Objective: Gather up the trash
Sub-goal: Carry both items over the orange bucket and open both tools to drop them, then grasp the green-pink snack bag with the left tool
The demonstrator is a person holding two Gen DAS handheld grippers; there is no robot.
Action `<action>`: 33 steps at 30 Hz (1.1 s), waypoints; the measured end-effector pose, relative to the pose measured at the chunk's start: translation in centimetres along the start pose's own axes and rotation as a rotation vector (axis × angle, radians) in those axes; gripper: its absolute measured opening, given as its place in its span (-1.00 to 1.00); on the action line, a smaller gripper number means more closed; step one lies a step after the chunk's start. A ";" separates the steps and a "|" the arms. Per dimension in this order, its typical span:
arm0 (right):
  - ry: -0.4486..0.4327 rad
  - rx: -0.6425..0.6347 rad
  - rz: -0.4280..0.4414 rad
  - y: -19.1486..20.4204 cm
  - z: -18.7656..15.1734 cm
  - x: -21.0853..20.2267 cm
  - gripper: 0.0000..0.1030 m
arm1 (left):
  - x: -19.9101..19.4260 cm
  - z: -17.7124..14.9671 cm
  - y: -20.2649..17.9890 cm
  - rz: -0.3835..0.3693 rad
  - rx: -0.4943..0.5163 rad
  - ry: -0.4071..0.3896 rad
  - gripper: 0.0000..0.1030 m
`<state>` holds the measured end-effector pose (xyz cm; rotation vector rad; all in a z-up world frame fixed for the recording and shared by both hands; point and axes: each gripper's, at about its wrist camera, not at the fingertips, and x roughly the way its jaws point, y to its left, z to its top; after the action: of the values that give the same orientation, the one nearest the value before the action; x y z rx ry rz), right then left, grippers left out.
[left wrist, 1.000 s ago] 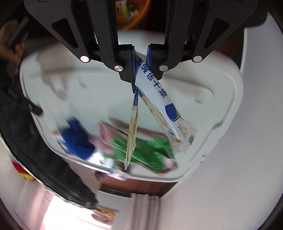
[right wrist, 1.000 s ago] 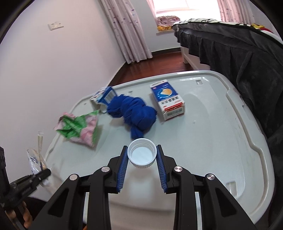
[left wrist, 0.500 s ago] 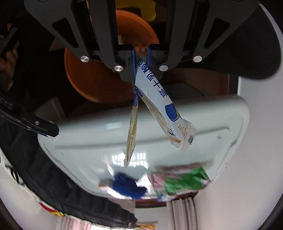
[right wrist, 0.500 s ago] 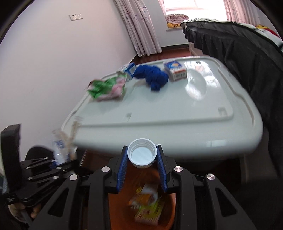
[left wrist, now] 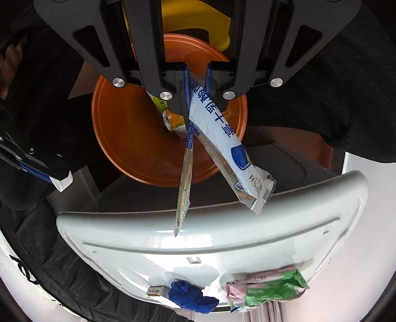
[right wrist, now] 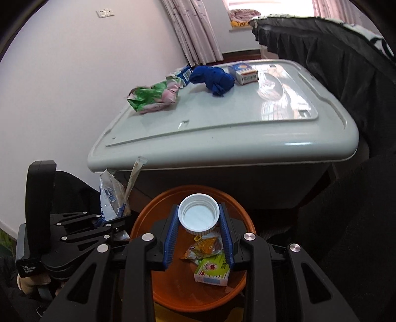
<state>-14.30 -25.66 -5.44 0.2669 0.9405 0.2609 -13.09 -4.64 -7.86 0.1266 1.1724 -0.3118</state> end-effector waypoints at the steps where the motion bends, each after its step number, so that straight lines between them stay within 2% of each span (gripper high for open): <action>1: 0.006 -0.003 0.001 0.1 0.0 0.2 -0.38 | 0.2 0.0 0.0 -0.001 0.000 0.006 -0.85; 12: 0.062 -0.020 0.001 0.4 -0.2 1.4 -0.34 | 1.6 0.1 0.2 -0.009 -0.009 0.064 -0.81; 13: 0.062 -0.016 -0.003 0.4 -0.1 1.4 -0.06 | 1.7 0.2 0.2 0.011 -0.009 0.070 -0.46; 14: 0.051 -0.009 -0.006 0.2 -0.1 1.2 0.04 | 2.0 0.2 0.2 0.035 -0.008 0.086 0.00; 15: 0.033 -0.005 -0.007 0.2 0.0 1.0 0.06 | 2.2 0.3 0.3 0.054 -0.015 0.093 0.88; 19: 0.005 0.009 -0.012 -0.1 0.1 0.5 0.05 | 2.3 0.4 1.3 0.037 -0.063 0.090 0.85; 27: -0.009 0.026 -0.013 -0.3 0.1 0.2 0.06 | 2.4 0.3 1.2 0.035 -0.066 0.086 0.85; 29: -0.012 0.028 -0.012 -0.4 0.0 0.1 0.10 | 2.2 0.3 1.4 0.033 -0.079 0.082 0.85; 33: -0.031 0.027 0.007 -0.5 0.8 -0.3 0.36 | 1.5 0.7 2.2 0.024 -0.102 0.052 0.85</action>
<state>-13.76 -26.28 -4.88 0.2982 0.9132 0.2499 -11.25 -2.98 -9.11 0.0592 1.2347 -0.2282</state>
